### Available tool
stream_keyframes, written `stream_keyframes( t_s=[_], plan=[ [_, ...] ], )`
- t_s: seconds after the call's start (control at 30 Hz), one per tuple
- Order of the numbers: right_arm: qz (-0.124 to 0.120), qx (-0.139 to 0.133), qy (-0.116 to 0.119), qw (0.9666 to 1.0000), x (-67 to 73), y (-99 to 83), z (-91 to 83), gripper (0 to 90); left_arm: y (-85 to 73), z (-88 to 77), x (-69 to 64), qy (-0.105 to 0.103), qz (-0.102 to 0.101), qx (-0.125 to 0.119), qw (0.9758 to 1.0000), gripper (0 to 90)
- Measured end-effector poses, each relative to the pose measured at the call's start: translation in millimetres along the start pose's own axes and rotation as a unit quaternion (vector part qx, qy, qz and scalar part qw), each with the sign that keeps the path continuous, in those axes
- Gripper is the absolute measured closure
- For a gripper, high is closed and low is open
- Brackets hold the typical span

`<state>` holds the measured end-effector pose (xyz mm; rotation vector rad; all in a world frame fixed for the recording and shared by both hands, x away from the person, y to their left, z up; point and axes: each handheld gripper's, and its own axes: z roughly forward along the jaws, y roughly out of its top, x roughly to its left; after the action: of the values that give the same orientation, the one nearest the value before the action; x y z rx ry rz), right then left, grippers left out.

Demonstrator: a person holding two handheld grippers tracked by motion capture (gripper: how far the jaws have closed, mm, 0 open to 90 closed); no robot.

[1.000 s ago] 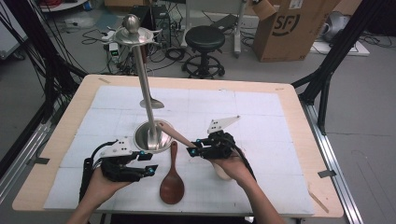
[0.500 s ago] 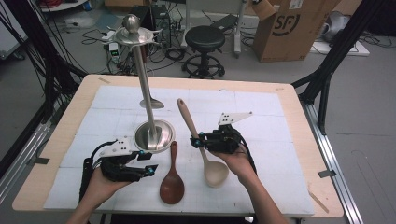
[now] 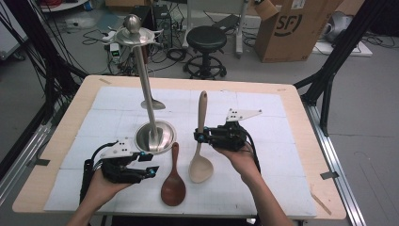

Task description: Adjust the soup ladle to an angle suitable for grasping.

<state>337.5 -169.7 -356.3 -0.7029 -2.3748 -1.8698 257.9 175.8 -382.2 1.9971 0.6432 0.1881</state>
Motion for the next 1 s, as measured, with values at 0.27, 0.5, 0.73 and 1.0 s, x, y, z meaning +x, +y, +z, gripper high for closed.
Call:
stream_keyframes(
  t_s=[0.27, 0.5, 0.73, 1.0],
  plan=[
    [0.001, 0.001, 0.002, 1.0000, 0.8, 0.0, 0.0, 75.5, -0.2, -0.3, 0.3, 0.001, -0.001, -0.001, 1.0000, 48.0],
    [0.001, 0.001, -0.006, 1.0000, 0.5, -1.8, 2.6, 75.4, -0.8, -2.3, 0.7, 0.002, -0.002, -0.004, 1.0000, 47.5],
    [0.002, -0.004, -0.042, 0.9991, -1.9, -4.0, 0.7, 74.9, -1.0, -3.0, 1.1, 0.002, 0.000, -0.005, 1.0000, 47.3],
    [-0.006, -0.005, -0.040, 0.9992, -2.1, -3.9, 3.3, 75.0, -1.2, -2.5, 1.6, 0.001, -0.001, -0.004, 1.0000, 46.9]
  ],
)
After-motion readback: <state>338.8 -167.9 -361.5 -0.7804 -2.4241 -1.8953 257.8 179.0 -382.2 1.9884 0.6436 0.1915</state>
